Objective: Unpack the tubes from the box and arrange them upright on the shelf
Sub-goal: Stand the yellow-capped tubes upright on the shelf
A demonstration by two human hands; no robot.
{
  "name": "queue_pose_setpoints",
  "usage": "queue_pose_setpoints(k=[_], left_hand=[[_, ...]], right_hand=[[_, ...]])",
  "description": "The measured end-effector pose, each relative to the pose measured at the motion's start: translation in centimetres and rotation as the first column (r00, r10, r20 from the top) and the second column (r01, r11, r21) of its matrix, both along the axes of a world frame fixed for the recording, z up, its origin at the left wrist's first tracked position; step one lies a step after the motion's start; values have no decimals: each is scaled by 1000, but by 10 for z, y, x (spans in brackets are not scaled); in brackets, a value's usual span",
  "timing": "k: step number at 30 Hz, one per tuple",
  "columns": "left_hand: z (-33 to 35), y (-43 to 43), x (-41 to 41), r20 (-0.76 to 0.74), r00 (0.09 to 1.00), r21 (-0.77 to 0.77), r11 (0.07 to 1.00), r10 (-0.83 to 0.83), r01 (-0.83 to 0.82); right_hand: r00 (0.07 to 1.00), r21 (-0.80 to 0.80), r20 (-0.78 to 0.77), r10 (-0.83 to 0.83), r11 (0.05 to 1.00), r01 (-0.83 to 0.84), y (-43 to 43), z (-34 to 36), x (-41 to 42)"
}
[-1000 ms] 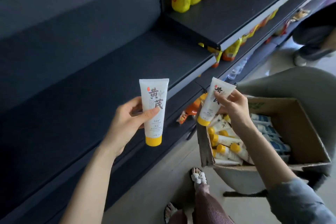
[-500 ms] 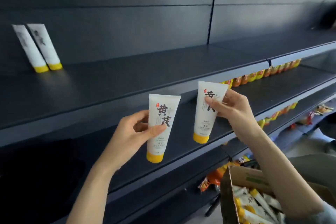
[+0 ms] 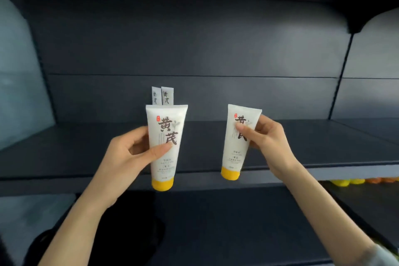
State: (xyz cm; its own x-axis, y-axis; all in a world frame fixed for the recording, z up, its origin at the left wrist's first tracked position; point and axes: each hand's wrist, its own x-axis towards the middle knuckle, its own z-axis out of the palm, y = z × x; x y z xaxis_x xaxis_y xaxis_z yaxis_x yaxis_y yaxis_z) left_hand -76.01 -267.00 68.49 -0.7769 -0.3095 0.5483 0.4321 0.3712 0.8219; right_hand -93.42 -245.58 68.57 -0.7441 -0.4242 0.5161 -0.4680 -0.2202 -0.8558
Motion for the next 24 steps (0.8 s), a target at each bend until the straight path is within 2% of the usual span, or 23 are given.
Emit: queue_pose_setpoints(k=[6, 12, 15, 24], left_hand=[[8, -37, 4, -60, 984, 27, 986, 168, -166], [15, -69, -21, -91, 952, 9, 956, 292, -293], [19, -86, -41, -102, 944, 7, 949, 313, -314], [23, -136, -97, -63, 939, -16, 940, 339, -341]], right_hand=[[999, -19, 3, 32, 999, -32, -72, 19, -36], [999, 95, -2, -34, 995, 34, -142, 15, -99], [995, 146, -2, -97, 985, 96, -173, 4, -133], [974, 150, 17, -227, 963, 222, -243, -7, -205]])
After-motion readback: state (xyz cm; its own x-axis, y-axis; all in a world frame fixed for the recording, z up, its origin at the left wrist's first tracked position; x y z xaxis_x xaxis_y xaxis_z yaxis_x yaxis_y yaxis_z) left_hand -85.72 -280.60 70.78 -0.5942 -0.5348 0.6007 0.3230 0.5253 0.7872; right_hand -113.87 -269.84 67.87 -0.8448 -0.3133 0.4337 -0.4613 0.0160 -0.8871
